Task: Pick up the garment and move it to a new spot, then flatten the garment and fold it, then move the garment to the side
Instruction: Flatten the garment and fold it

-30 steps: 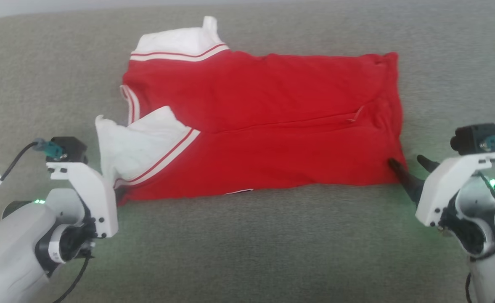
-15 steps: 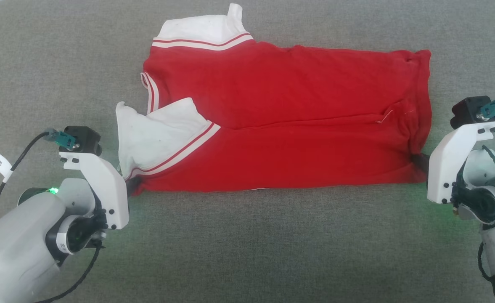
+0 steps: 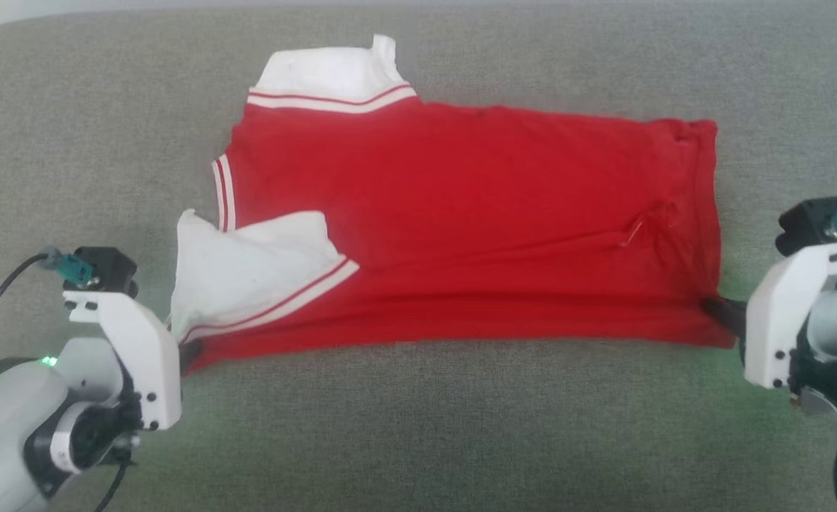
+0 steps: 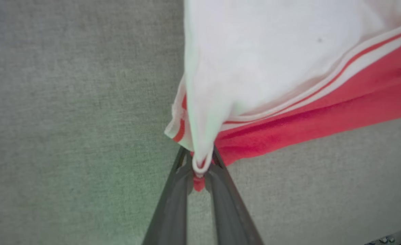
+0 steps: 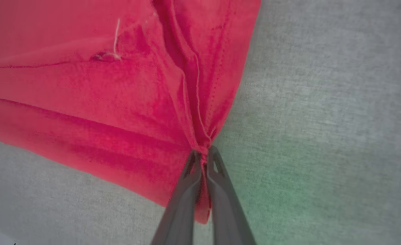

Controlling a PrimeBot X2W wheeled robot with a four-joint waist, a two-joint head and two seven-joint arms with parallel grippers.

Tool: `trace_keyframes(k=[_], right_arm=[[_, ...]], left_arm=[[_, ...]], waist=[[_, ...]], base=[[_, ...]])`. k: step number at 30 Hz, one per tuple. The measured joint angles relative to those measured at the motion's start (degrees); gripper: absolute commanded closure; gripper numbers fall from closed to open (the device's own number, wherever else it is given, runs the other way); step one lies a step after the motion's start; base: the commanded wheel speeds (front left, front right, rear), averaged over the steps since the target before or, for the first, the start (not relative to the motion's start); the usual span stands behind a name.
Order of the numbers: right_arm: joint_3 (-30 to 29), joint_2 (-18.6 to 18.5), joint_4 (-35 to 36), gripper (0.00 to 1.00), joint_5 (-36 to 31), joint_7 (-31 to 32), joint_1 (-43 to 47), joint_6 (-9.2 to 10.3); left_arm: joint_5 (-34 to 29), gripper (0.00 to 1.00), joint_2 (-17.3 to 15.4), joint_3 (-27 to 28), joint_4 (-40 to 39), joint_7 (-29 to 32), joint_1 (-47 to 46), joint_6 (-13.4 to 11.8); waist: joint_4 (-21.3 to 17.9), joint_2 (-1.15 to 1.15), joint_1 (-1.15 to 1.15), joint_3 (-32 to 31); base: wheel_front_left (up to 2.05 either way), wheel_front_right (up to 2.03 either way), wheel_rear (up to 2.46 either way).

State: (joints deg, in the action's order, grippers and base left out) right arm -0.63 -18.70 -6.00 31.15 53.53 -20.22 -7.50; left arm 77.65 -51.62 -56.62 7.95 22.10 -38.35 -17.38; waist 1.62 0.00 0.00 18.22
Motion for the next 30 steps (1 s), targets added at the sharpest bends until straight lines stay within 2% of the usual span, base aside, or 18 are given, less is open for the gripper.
trace_keyframes(k=[5,9,14,20,21,22,23,24,25,26,27,30], right_arm=[[-2.33,-0.23,6.99,1.0,0.55,2.94,4.26,0.0],[-4.55,1.16,12.23,1.0,0.55,5.98,8.45,0.0],[-7.47,3.65,17.05,1.0,-0.14,8.68,13.77,0.0],[-8.34,6.7,16.17,1.0,-1.37,7.8,16.41,0.01],[-8.27,6.95,15.34,1.0,-1.55,7.21,16.29,0.0],[-8.28,7.44,14.19,1.0,-1.56,6.59,15.99,0.01],[-8.01,7.6,13.02,0.96,-1.61,5.97,15.53,0.01],[-7.81,7.61,11.96,0.61,-1.78,5.24,14.91,0.0],[-7.66,7.68,10.88,0.52,-1.87,4.17,14.24,0.0],[-7.32,7.67,9.79,0.15,-2.11,3.3,13.52,0.0],[-6.83,7.55,8.86,0.0,-2.26,2.74,12.79,0.0],[-5.9,7.39,7.16,0.0,-2.03,0.99,10.92,-0.02]], left_arm=[[0.86,1.0,-4.35,0.71,-7.78,0.09,2.41,-4.36],[2.01,1.0,-7.12,1.21,-13.74,0.05,5.12,-7.7],[4.49,1.0,-9.03,1.27,-18.11,-0.54,9.03,-10.95],[5.16,1.0,-7.42,0.2,-16.33,-1.83,11.91,-10.47],[5.16,0.95,-6.84,0.15,-15.14,-2.05,11.94,-9.91],[4.87,0.67,-6.34,0.01,-13.86,-2.35,11.92,-9.47],[4.42,0.38,-5.63,-0.11,-12.6,-2.57,11.78,-8.89],[4.6,0.22,-4.86,-0.01,-11.17,-2.61,11.61,-8.38],[4.61,0.08,-4.24,-0.13,-10.01,-2.55,11.28,-7.61],[4.55,0.0,-3.83,-0.14,-8.95,-2.5,11.03,-6.87],[4.5,0.0,-3.47,-0.13,-8.0,-2.53,10.78,-6.2],[4.34,0.0,-2.88,0.01,-6.68,-2.41,9.43,-4.93]], waist=[[-0.09,0.0,0.0,-0.5],[-0.1,0.0,0.0,-0.47],[-0.04,0.0,0.0,-0.15],[-0.37,0.0,0.0,0.37],[-0.42,0.0,0.0,0.44],[-0.49,0.0,0.0,0.5],[-0.54,0.0,0.0,0.57],[-0.58,0.0,0.0,0.66],[-0.64,0.0,0.0,0.72],[-0.69,0.01,0.0,0.77],[-0.75,0.01,0.0,0.83],[-0.9,0.0,0.0,0.78]], base=[[0.0,0.0,0.0],[0.0,0.0,0.0],[0.0,0.0,0.0],[0.0,0.0,0.0],[0.0,0.0,0.0],[0.0,0.0,0.0],[0.0,0.0,0.0],[0.0,0.0,0.0],[0.0,0.0,0.0],[0.0,0.0,0.0],[0.0,0.0,0.0],[0.0,0.0,0.0]])
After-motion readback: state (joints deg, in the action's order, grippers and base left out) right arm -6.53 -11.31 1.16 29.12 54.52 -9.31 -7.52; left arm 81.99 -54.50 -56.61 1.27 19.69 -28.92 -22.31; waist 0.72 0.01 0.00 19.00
